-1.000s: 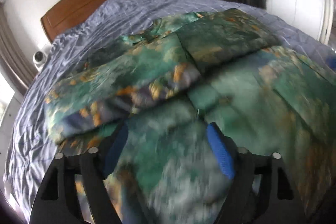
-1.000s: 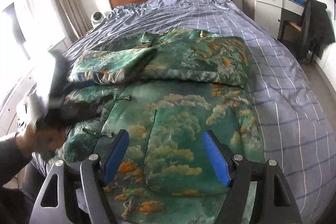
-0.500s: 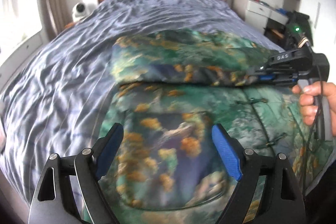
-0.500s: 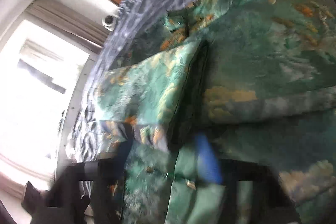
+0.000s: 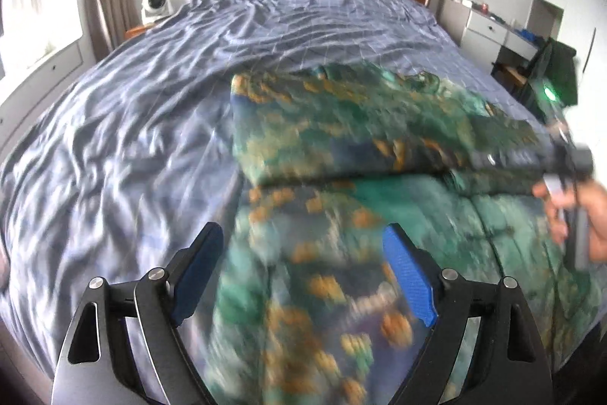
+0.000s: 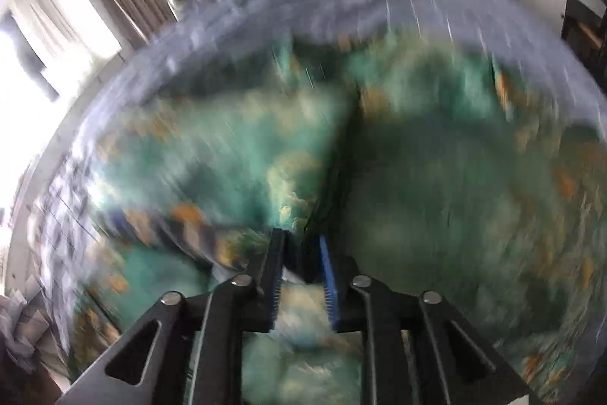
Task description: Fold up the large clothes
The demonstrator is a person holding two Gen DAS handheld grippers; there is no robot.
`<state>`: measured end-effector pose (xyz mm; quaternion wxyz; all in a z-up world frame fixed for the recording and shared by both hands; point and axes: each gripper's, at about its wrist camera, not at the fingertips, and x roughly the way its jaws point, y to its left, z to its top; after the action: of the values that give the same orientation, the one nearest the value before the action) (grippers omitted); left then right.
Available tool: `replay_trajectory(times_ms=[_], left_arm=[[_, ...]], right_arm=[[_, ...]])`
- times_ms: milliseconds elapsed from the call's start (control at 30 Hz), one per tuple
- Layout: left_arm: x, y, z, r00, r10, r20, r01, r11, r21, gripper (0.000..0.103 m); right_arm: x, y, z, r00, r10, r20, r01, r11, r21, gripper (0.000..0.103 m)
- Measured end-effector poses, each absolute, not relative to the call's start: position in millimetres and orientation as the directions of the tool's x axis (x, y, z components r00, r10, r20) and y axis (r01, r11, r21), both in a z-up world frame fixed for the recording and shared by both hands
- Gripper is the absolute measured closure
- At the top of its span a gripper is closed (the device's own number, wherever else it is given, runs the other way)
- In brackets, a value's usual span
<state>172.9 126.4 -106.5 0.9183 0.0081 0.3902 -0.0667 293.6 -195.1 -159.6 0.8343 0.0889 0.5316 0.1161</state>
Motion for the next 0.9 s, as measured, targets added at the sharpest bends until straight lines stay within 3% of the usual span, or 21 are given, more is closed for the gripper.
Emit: replay_trajectory(times_ms=[33, 100, 233, 367, 567, 733, 900], left_arm=[[187.2, 127.1, -102.5, 0.691, -0.109, -0.715, 0.129, 0.991, -0.027, 0.016], [213.8, 127.7, -98.1, 0.681, -0.129, -0.720, 0.145, 0.989, -0.040, 0.016], [284.6, 112.3, -111.6, 0.633, -0.150, -0.760, 0.181, 0.983, -0.043, 0.028], [327.4, 101.9, -159.0, 0.536, -0.104, -0.838, 0.162, 0.987, -0.019, 0.043], [323.5, 97.4, -195.9, 0.565, -0.078, -0.821, 0.170, 0.985, 0.024, 0.042], [318.7, 85.6, -169.2, 0.588, -0.033, -0.808, 0.175, 0.981, 0.087, 0.042], [350.3, 73.2, -154.6, 0.569, -0.123, -0.813, 0.226, 0.974, 0.010, 0.038]], right_arm=[[284.3, -196.8, -161.9, 0.402, 0.293, -0.867, -0.106, 0.956, 0.274, 0.063], [277.2, -196.6, -151.5, 0.434, 0.266, -0.860, -0.124, 0.964, 0.236, 0.057], [272.7, -182.2, -101.2, 0.587, 0.247, -0.771, -0.230, 0.964, 0.133, 0.057], [311.9, -160.1, -105.5, 0.537, 0.338, -0.773, -0.305, 0.932, 0.196, 0.057], [334.2, -153.5, -177.5, 0.422, 0.325, -0.847, -0.285, 0.934, 0.216, 0.059], [328.8, -155.4, -182.8, 0.447, 0.325, -0.833, -0.281, 0.935, 0.214, 0.059], [323.9, -154.2, -185.8, 0.466, 0.318, -0.826, -0.281, 0.938, 0.203, 0.059]])
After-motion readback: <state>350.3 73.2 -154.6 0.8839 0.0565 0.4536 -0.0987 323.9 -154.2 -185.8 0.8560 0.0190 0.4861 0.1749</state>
